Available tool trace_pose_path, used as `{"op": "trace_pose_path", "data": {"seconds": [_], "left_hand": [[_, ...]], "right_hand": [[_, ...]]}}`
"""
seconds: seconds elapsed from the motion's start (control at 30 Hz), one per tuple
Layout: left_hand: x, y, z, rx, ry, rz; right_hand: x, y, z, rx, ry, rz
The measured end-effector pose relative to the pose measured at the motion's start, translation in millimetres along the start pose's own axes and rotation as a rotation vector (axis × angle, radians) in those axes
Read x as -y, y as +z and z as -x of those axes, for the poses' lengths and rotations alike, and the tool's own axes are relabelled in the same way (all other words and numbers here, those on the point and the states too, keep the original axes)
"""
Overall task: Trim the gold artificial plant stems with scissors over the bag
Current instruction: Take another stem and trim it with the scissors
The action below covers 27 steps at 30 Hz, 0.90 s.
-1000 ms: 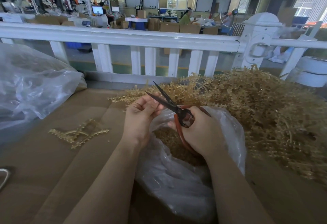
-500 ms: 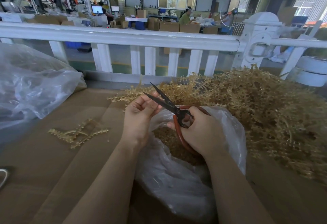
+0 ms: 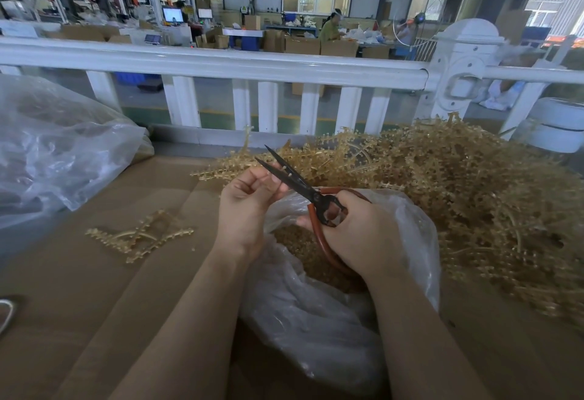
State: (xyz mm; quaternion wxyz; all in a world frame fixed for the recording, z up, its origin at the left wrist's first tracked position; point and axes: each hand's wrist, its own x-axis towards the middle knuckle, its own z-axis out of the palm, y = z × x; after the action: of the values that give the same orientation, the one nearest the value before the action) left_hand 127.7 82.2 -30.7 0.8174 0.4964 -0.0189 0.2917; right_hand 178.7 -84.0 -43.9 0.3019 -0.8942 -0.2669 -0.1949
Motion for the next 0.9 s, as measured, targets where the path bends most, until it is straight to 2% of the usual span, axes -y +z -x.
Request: {"op": "trace_pose_path", "data": {"seconds": [0.2,0.37,0.57,0.77,0.9], "left_hand": [[2.2,-4.2,-2.3,-0.028,-0.017,-0.086],[4.0,-3.2,-0.8,-0.016,0.023,-0.229],[0.4,-2.0,-0.1,-0.02,0.034,-0.261],[3.5,-0.9,-0.8,-0.042,0.065,-0.27],[4.9,-0.4,-0.5,0.018,0.106,-0.349]], "right_hand": [[-2.4,1.5,-1.2,0.031,0.031,0.011],[-2.1,1.5,-0.3,-0.005,0.022,-0.019],[-2.7,2.6,0.6,-0.036,-0.008,0.0],[-2.0,1.8,-1.3,0.011,0.023,-0.013],[0.2,-1.6,1.1,-0.063,-0.018,0.013]]}}
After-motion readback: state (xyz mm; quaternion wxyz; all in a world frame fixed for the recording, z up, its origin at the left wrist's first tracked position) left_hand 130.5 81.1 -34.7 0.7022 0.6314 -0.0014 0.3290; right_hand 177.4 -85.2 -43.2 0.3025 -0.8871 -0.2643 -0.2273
